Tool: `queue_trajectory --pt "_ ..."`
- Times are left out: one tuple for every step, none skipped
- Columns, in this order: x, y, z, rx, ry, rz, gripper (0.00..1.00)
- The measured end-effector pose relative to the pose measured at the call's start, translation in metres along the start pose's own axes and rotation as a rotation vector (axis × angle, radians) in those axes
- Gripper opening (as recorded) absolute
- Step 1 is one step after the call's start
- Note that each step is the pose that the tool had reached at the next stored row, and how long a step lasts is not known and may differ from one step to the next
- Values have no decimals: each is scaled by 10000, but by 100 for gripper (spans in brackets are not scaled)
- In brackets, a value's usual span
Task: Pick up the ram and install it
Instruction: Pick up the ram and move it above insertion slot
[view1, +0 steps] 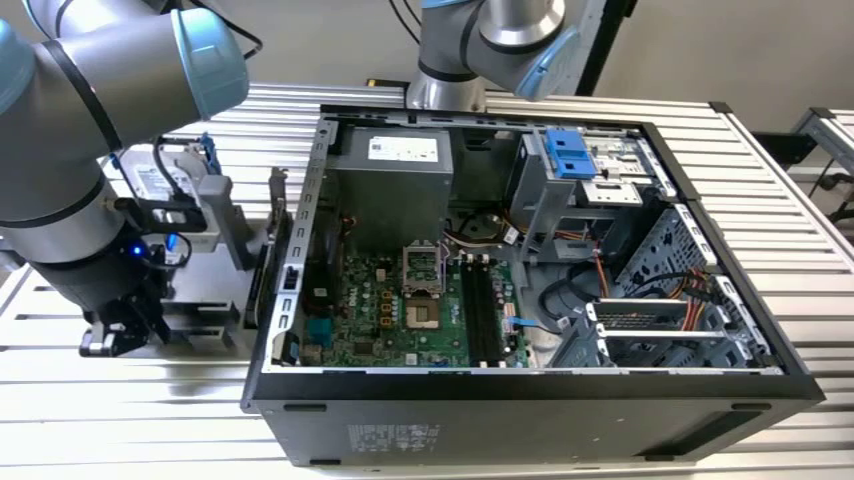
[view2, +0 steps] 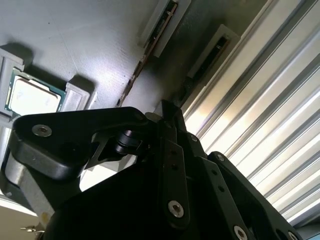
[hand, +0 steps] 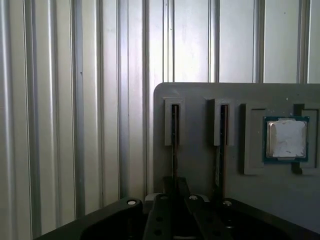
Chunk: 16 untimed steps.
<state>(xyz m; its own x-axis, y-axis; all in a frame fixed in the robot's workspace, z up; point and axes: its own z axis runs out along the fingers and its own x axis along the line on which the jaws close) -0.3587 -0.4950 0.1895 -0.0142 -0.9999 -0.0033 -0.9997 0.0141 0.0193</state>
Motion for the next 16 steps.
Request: queue_trajectory --pt "0 0 0 0 0 -15 0" --pt "0 0 0 0 1 -30 0" --pt "0 0 0 0 1 -46 0" --pt "0 0 0 0 1 -52 0" --pt "0 0 -2 0 1 -52 0" --pt "0 0 -8 0 1 -53 0" --pt "0 0 -17 -1 1 -53 0" --pt "0 1 -30 0 1 -53 0" --pt "0 1 -47 -1 2 -52 0" --pt "0 1 -65 -1 1 -53 0" --pt "0 2 -82 0 1 -53 0" --pt "0 2 -101 0 1 -53 0" --pt "0 2 -118 0 1 -53 0" --pt "0 3 -133 0 1 -53 0" --pt "0 3 -149 0 1 -53 0" --pt "0 3 -166 0 1 -53 0"
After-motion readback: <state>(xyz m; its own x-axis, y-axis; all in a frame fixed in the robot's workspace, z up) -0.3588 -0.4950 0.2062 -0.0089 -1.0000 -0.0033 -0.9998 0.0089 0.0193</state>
